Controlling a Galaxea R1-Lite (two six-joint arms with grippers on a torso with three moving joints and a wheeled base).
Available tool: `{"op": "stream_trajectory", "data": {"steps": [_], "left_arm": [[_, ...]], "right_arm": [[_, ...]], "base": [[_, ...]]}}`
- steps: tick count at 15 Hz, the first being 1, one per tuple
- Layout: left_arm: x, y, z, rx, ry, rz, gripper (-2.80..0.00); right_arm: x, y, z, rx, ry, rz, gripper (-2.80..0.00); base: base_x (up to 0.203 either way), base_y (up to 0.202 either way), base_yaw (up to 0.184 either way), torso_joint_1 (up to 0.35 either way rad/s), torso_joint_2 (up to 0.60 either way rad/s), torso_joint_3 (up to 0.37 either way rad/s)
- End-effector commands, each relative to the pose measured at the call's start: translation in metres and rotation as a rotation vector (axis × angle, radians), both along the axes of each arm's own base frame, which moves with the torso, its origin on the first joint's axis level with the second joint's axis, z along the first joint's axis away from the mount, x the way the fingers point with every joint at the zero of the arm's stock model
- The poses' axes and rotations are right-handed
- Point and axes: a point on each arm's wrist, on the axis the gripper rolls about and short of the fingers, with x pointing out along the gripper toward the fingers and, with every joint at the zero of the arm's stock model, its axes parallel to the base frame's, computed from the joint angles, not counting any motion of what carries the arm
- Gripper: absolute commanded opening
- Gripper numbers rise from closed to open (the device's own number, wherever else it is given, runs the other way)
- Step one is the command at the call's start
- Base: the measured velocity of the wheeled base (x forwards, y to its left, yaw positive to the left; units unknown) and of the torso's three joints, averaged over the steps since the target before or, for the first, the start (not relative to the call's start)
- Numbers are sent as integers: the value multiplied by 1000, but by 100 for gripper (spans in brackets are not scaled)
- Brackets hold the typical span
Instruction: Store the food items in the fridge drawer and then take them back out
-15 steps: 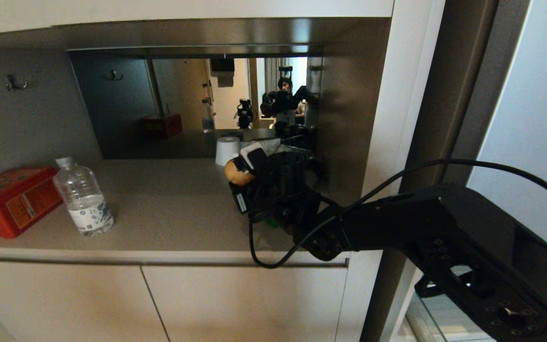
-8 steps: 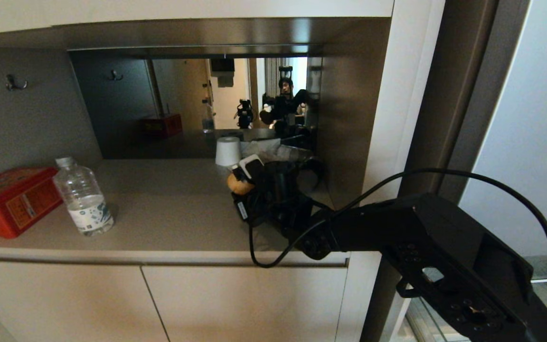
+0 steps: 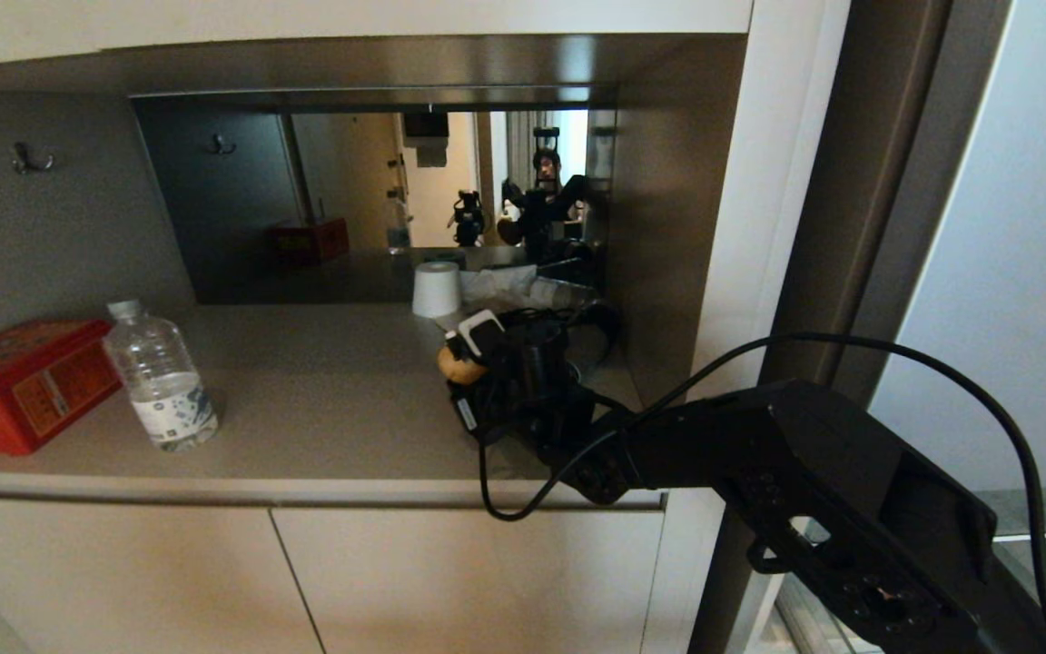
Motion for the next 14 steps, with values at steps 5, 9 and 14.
{"op": "stream_trajectory", "data": {"steps": [5,9,14], "left_arm": [[1,0,-3,0,10,0,-280],[1,0,-3,0,10,0,-280],[1,0,-3,0,10,0,-280]], "right_arm": [[5,-4,-17,-48,53,-14,0],[6,-3,-21,-55,57,-14,0],[6,-4,-20,-53,56,-16,0]], "base": [[0,0,0,0,0,0],[0,0,0,0,0,0],[0,0,0,0,0,0]]}}
